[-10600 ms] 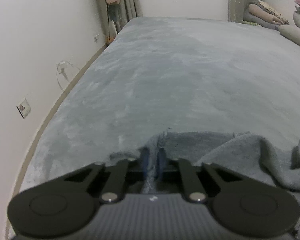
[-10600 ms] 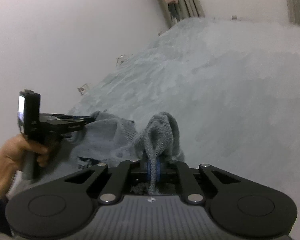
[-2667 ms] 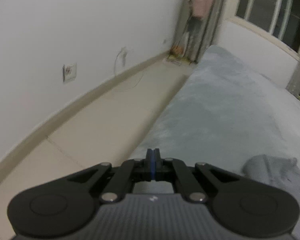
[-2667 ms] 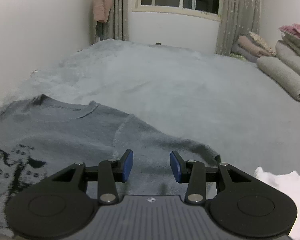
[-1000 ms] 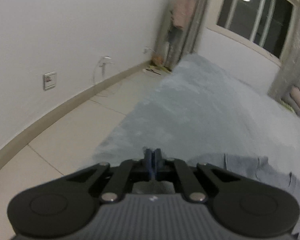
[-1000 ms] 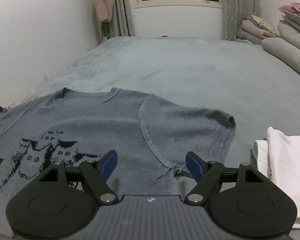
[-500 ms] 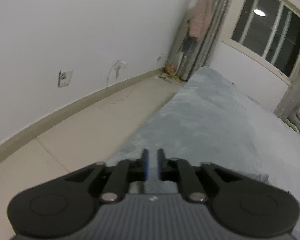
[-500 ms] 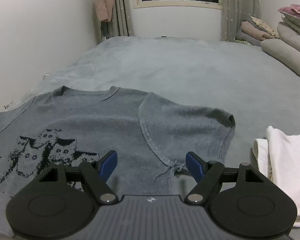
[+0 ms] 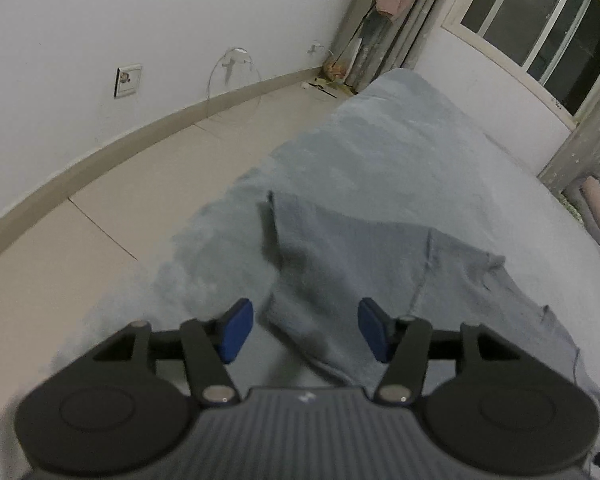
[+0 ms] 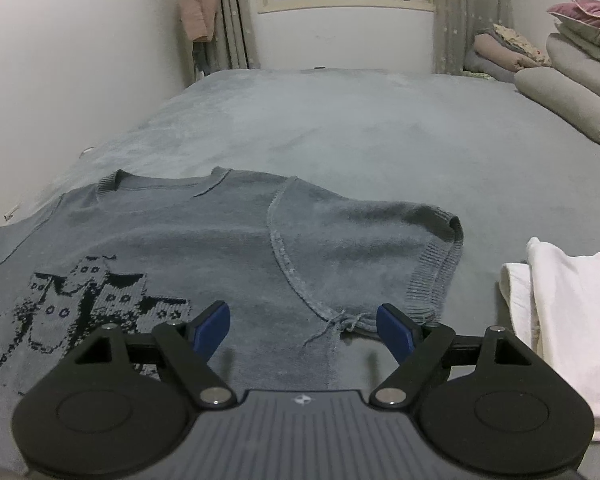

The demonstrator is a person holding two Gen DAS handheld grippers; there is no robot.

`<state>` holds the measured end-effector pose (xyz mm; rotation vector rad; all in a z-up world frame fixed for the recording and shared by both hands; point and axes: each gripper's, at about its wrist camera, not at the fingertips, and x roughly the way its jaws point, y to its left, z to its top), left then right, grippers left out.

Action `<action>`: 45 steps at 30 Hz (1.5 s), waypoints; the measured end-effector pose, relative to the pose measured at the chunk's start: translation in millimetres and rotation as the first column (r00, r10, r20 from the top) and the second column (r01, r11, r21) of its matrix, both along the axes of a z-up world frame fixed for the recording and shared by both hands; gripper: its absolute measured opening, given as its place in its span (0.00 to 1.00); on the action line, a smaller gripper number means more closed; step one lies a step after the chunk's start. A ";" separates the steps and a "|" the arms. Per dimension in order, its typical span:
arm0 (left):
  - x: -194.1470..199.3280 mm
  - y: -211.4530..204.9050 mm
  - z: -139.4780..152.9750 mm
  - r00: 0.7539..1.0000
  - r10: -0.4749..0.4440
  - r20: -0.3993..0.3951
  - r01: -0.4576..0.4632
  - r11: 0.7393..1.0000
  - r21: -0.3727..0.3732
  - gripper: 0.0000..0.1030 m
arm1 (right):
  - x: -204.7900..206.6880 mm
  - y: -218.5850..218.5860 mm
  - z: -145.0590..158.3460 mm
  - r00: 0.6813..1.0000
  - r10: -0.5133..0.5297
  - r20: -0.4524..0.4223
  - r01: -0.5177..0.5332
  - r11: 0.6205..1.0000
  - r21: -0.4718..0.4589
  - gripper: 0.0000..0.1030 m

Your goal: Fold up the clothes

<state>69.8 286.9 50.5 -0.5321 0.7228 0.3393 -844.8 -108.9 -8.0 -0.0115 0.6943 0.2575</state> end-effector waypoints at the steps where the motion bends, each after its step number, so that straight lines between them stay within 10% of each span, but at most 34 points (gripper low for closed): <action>1: 2.7 -3.4 -4.0 1.000 -0.005 -0.003 0.005 1.000 0.009 0.52 | -0.4 0.9 0.1 1.000 0.003 0.000 -0.003 1.000 0.002 0.78; 4: 13.2 -3.7 -21.9 0.998 0.029 -0.046 -0.028 0.999 0.030 0.09 | -3.8 2.4 0.7 1.000 0.012 0.003 -0.012 1.000 0.008 0.78; 15: -25.6 -1.0 -2.6 0.989 0.140 0.047 -0.141 0.990 0.019 0.05 | -4.5 -3.8 3.6 1.000 -0.006 -0.004 0.006 0.998 0.055 0.78; 19: -23.3 1.6 -19.5 0.989 0.149 0.014 -0.149 0.987 0.058 0.07 | -2.7 -5.8 5.4 1.000 -0.008 -0.020 0.009 0.999 0.052 0.78; 31: -100.0 -15.2 -1.6 0.998 -0.006 0.058 0.017 0.983 -0.185 0.41 | -61.2 -12.5 20.6 0.999 0.018 -0.026 -0.017 1.000 0.020 0.78; 45: -243.7 -90.4 2.6 0.964 -0.264 0.026 0.266 0.962 -0.068 0.57 | -219.4 -73.9 -2.8 0.981 0.058 -0.183 -0.027 0.986 0.165 0.69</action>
